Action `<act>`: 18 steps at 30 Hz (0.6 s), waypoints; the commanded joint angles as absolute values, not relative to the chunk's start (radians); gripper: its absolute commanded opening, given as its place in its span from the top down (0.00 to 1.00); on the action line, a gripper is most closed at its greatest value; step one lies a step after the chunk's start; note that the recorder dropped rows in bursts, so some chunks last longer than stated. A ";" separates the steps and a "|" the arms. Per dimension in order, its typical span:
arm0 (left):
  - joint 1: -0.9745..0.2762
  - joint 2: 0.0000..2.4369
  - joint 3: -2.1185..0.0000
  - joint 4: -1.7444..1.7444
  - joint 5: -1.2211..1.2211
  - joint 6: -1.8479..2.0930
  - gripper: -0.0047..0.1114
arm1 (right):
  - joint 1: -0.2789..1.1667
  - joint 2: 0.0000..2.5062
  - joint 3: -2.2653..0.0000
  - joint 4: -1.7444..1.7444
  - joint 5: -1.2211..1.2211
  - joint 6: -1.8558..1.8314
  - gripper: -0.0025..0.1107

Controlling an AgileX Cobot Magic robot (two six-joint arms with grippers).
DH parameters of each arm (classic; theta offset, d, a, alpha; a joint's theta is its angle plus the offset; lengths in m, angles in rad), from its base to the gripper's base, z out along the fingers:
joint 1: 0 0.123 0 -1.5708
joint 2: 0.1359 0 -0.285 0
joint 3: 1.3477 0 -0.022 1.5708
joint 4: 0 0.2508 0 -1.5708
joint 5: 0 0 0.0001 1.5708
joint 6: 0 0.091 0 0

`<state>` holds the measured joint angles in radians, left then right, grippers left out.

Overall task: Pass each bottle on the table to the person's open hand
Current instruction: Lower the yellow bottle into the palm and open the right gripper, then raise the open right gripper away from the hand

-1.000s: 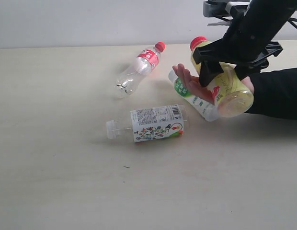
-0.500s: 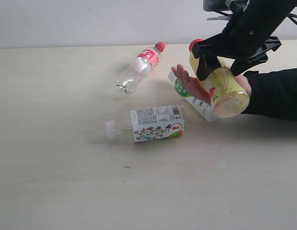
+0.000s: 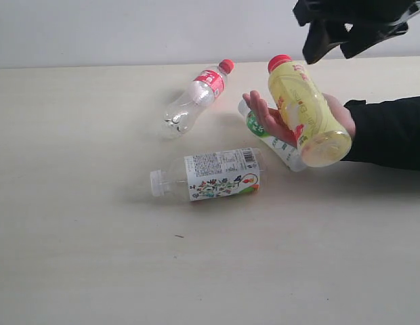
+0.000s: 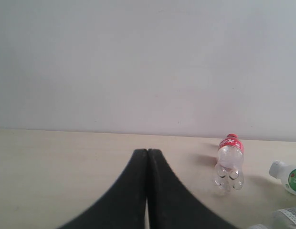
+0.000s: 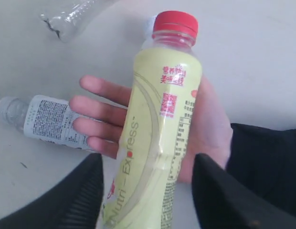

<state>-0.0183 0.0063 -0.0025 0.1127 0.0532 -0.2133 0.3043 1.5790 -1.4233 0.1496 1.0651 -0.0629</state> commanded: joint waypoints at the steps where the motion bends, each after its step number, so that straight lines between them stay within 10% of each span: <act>1: -0.017 0.000 0.000 0.116 0.050 -0.212 0.96 | 0.302 1.413 -1.323 0.149 1.015 -0.123 0.68; 7: -0.017 0.000 0.000 0.116 0.050 -0.212 0.96 | 0.302 1.012 -0.942 0.150 0.721 -0.213 0.98; 18: -0.017 0.000 0.000 0.116 0.050 -0.212 0.96 | 0.302 0.775 -0.566 0.585 0.386 -0.691 0.98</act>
<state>-0.0183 0.0063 -0.0025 0.1127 0.0532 -0.2133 0.3043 0.8105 -0.6193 0.4968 0.4553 -0.5798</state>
